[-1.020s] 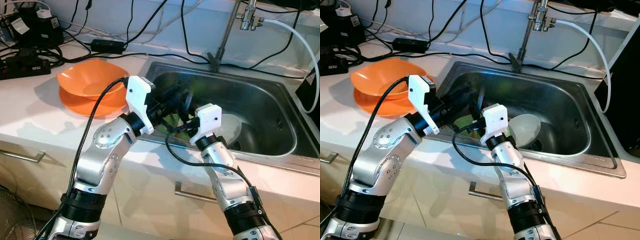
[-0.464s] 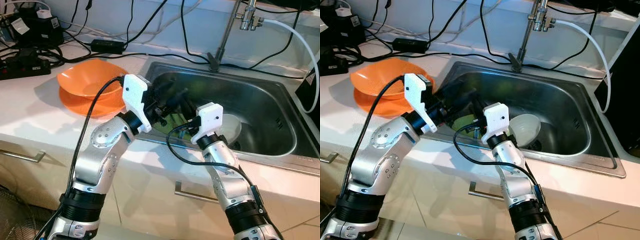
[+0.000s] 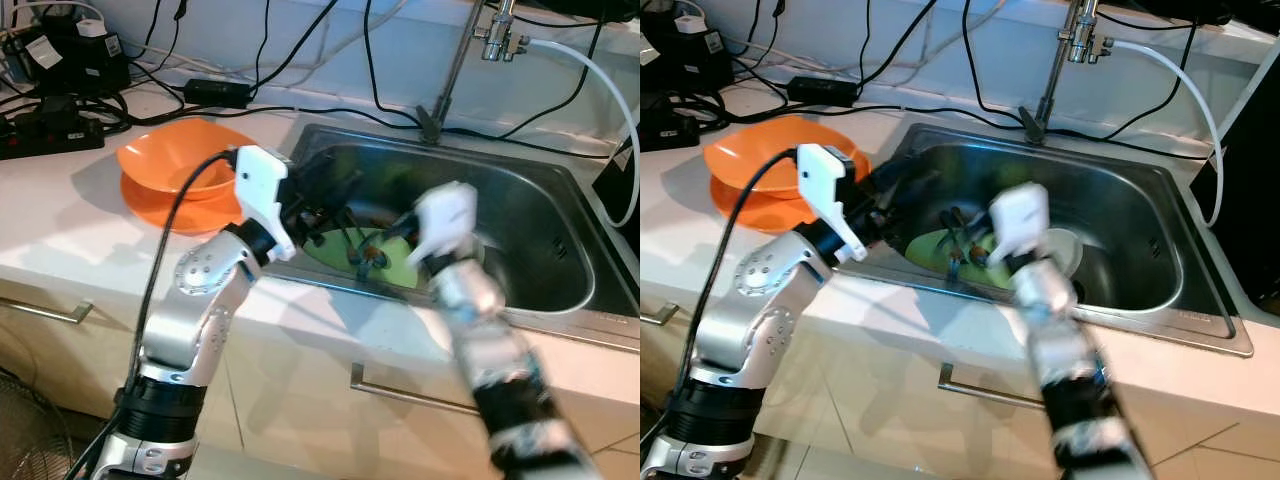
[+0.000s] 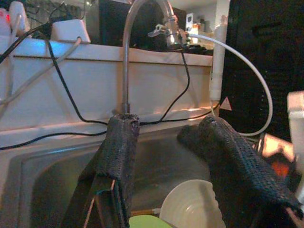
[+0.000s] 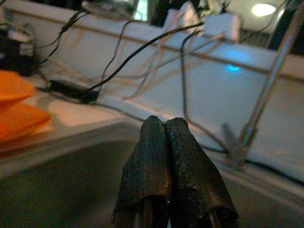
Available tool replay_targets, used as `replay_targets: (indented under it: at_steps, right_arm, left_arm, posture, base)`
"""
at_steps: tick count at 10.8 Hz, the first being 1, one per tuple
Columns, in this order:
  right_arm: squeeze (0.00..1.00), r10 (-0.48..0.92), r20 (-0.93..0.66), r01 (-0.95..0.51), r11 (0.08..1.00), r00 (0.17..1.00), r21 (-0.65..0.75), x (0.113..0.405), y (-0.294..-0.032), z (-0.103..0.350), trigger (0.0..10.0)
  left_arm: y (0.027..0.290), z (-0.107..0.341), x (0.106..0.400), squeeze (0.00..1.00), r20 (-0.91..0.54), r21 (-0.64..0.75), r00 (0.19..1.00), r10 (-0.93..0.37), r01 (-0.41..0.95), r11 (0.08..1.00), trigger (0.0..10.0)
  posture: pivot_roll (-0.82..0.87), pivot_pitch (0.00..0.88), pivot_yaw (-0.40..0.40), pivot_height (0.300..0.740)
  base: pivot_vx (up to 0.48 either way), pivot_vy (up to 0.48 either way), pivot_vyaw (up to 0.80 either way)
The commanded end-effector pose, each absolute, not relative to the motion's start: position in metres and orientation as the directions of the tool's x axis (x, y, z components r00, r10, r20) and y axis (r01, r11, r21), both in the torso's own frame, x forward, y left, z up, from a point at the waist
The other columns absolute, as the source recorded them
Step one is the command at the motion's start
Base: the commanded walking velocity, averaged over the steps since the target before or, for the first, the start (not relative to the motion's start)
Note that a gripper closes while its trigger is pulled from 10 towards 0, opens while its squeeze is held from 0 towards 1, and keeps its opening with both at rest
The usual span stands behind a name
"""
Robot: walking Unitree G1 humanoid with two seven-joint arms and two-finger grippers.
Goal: Kitchen organization
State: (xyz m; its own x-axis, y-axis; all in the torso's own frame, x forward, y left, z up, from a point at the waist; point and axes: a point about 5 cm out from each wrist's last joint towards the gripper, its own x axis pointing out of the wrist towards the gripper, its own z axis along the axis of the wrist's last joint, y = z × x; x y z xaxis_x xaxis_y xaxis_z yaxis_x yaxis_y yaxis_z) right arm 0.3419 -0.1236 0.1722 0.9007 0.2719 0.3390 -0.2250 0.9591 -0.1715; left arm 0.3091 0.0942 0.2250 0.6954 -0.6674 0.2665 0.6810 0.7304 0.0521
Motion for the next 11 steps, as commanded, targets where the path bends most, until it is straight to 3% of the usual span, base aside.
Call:
replay_targets:
  at_steps: [1, 3, 5, 7, 9, 11]
  right_arm:
    - [0.0, 0.261, 0.364, -0.216, 0.963, 0.894, -0.16, 0.343, -0.129, 0.179, 10.0]
    - [0.0, 0.244, 0.407, -0.241, 0.969, 0.88, -0.061, 0.347, -0.13, 0.193, 10.0]
    - [0.0, 0.273, 0.405, -0.27, 0.961, 0.873, -0.065, 0.344, -0.122, 0.19, 10.0]
    - [0.0, 0.282, 0.374, -0.288, 0.957, 0.883, -0.042, 0.342, -0.116, 0.179, 10.0]
    - [0.0, 0.284, 0.366, -0.292, 0.956, 0.887, -0.033, 0.34, -0.115, 0.176, 10.0]
    - [0.0, 0.273, 0.367, -0.28, 0.959, 0.889, -0.037, 0.343, -0.12, 0.178, 10.0]
  left_arm:
    - [0.096, 0.221, 0.31, 0.0, 0.258, 0.049, 0.708, -0.657, 0.67, 0.741, 10.0]
    - [0.1, 0.221, 0.313, 0.0, 0.265, 0.056, 0.742, -0.616, 0.626, 0.778, 10.0]
    - [0.114, 0.222, 0.324, 0.0, 0.261, 0.111, 0.821, -0.509, 0.498, 0.86, 10.0]
    - [0.13, 0.22, 0.333, 0.0, 0.224, 0.26, 0.89, -0.397, 0.338, 0.905, 10.0]
    - [0.153, 0.223, 0.336, 0.0, 0.2, 0.463, 0.94, -0.276, 0.158, 0.873, 10.0]
    - [0.167, 0.234, 0.329, 0.0, 0.217, 0.539, 0.938, -0.27, 0.116, 0.834, 10.0]
  posture:
    - [0.24, 0.027, -0.068, 0.74]
    - [0.24, 0.027, -0.066, 0.74]
    - [0.24, 0.027, -0.064, 0.74]
    - [0.25, 0.027, -0.063, 0.74]
    - [0.25, 0.032, -0.064, 0.74]
    - [0.26, 0.033, -0.067, 0.74]
  base:
    - [0.0, 0.0, 0.0]
    - [0.0, 0.0, 0.0]
    - [0.0, 0.0, 0.0]
    - [0.0, 0.0, 0.0]
    - [0.0, 0.0, 0.0]
    - [0.0, 0.0, 0.0]
